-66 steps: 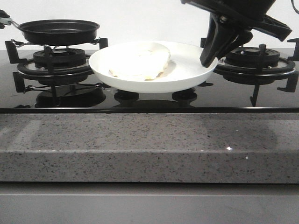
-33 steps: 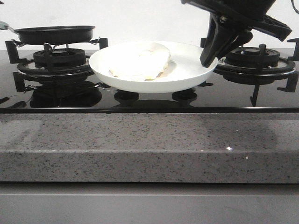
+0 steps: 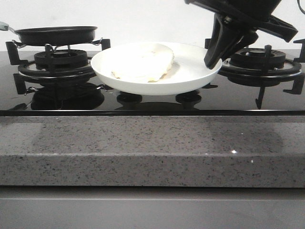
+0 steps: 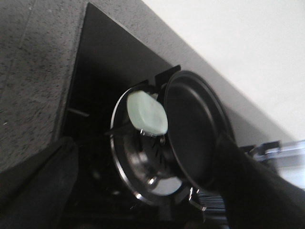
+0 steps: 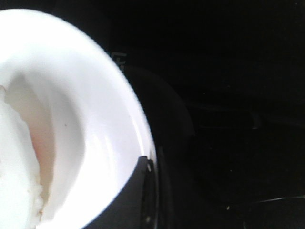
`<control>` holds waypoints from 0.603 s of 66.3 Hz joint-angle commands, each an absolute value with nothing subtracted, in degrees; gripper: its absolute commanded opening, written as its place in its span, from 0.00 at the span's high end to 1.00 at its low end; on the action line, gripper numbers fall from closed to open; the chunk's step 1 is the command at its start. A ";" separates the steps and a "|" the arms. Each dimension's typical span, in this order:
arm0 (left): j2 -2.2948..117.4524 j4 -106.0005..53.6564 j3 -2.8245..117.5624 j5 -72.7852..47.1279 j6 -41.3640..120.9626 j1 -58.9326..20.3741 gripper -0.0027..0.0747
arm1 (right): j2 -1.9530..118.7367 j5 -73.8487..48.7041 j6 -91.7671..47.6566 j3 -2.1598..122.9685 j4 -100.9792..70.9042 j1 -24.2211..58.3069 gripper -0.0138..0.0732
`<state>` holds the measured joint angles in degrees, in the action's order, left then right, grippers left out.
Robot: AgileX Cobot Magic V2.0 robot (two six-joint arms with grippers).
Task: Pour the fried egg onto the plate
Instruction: 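Return the empty pan to its burner with the left gripper and release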
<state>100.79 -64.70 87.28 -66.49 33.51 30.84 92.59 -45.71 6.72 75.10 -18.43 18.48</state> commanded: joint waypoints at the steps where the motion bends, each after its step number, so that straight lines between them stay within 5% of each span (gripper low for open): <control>1: 93.68 -61.37 89.65 -65.58 30.85 29.73 0.23 | 90.67 -43.88 6.47 76.34 -18.45 18.47 0.97; 17: 81.22 -41.90 89.65 -62.52 25.45 18.54 0.23 | 90.67 -43.88 6.47 76.34 -18.45 18.47 0.97; 40: 67.16 -2.69 84.78 -61.68 2.64 -8.11 0.23 | 90.67 -43.88 6.47 76.34 -18.45 18.47 0.97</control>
